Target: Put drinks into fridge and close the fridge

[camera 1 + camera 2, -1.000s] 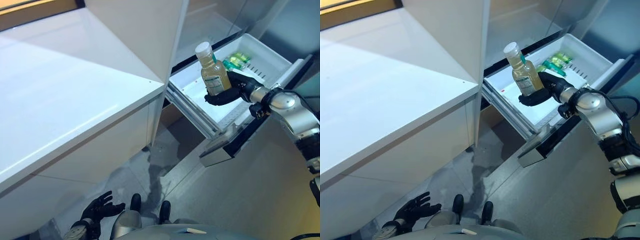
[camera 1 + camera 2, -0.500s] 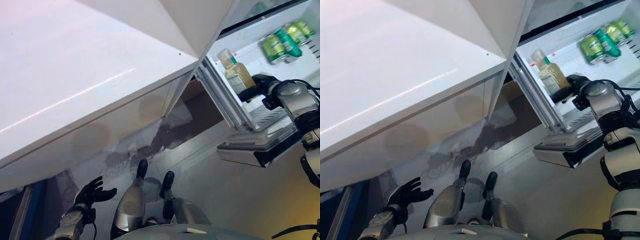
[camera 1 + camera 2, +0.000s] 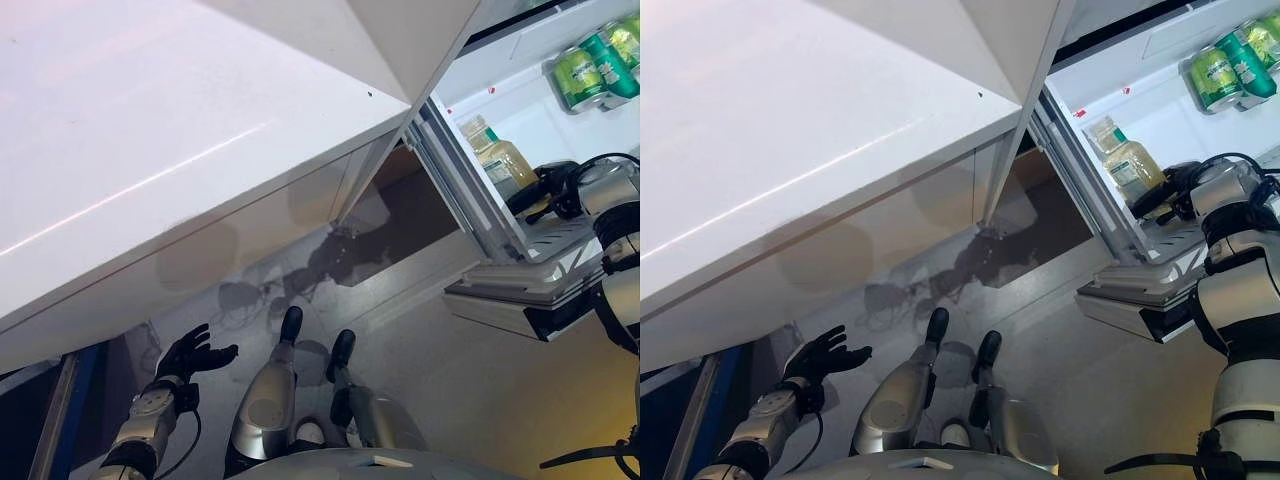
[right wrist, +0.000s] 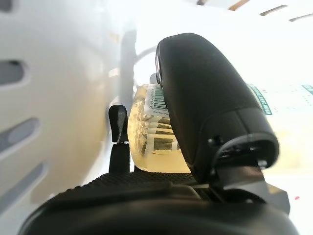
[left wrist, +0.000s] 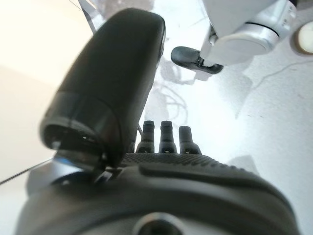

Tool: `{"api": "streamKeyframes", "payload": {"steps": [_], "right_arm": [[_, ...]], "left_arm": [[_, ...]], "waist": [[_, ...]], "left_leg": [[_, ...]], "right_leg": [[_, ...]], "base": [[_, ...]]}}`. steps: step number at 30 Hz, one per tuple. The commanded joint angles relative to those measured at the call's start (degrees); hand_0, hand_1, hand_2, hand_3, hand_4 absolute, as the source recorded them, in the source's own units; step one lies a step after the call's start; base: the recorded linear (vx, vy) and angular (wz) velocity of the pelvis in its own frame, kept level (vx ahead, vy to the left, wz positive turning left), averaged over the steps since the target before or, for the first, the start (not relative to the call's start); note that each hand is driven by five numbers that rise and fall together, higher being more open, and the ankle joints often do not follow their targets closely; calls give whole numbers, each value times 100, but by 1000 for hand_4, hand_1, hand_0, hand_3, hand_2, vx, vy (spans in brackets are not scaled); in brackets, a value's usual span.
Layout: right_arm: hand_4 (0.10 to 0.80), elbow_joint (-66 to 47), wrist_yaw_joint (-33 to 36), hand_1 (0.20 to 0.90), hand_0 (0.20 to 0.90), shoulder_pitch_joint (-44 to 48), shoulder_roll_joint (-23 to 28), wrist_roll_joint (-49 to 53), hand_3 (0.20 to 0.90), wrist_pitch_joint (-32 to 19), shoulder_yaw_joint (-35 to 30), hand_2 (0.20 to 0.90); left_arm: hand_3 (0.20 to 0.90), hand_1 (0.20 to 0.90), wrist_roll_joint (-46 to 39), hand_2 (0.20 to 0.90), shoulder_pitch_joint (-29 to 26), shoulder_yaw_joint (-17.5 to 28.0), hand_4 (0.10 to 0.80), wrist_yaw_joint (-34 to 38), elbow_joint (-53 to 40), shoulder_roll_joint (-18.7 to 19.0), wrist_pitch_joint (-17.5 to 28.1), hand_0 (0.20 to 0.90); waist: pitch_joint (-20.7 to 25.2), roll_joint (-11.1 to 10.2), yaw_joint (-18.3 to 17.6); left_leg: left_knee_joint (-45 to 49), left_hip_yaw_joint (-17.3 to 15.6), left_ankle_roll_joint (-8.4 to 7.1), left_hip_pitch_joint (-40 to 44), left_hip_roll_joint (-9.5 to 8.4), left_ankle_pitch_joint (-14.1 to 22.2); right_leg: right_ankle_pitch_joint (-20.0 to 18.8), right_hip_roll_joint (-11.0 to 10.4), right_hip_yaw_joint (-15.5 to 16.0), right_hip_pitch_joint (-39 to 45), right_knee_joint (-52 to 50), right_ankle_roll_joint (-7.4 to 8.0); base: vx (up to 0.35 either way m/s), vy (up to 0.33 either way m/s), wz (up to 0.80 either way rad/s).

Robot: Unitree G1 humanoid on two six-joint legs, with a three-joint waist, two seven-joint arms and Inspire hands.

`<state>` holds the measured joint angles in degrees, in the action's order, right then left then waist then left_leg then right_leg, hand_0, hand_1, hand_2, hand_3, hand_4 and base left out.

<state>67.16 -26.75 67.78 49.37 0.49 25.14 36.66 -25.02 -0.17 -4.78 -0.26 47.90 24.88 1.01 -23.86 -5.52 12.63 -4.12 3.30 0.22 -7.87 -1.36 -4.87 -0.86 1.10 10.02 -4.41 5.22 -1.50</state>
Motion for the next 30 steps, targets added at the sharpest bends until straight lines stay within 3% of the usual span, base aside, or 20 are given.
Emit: {"api": "streamKeyframes", "payload": {"steps": [1,14,16,18,19,30], "right_arm": [[100,81,-47,300,300,1123,584,-505,200,-140,464,300],[100,319,-114,300,300,1107,569,-721,200,-109,456,300],[229,303,-81,411,411,1093,589,-716,329,-106,417,411],[446,319,-50,596,596,1075,595,-699,546,-130,392,596],[800,324,-2,900,900,1061,599,-679,900,-141,371,900],[800,260,838,900,900,982,587,-479,900,-251,127,900]], "left_arm": [[900,900,-236,900,495,-311,800,127,-317,498,-67,900],[900,900,-309,900,539,-352,800,80,-566,580,-224,900],[900,900,-311,900,555,-342,800,75,-601,591,-253,900],[900,900,-317,900,556,-334,800,52,-598,596,-255,900],[900,900,-305,900,563,-326,800,35,-592,598,-249,900],[900,900,-366,900,555,-372,800,62,-624,560,-276,900]], "waist": [[150,8,96],[109,111,167],[115,128,163],[112,139,166],[113,142,167],[152,199,135]], "left_leg": [[-16,-16,-85,-308,-116,237],[14,29,-77,-411,-169,193],[16,24,-74,-419,-177,188],[21,31,-74,-426,-184,184],[22,34,-73,-427,-187,183],[27,1,-57,-406,-203,189]], "right_leg": [[-353,-137,49,-462,-126,503],[-329,-156,92,-540,-167,485],[-327,-159,97,-549,-172,483],[-326,-159,98,-554,-179,483],[-325,-158,97,-558,-184,483],[-330,-174,77,-563,-198,503]], "base": [[-8,7,3],[0,0,0],[0,0,0],[0,0,0],[0,0,0],[0,0,0]]}}
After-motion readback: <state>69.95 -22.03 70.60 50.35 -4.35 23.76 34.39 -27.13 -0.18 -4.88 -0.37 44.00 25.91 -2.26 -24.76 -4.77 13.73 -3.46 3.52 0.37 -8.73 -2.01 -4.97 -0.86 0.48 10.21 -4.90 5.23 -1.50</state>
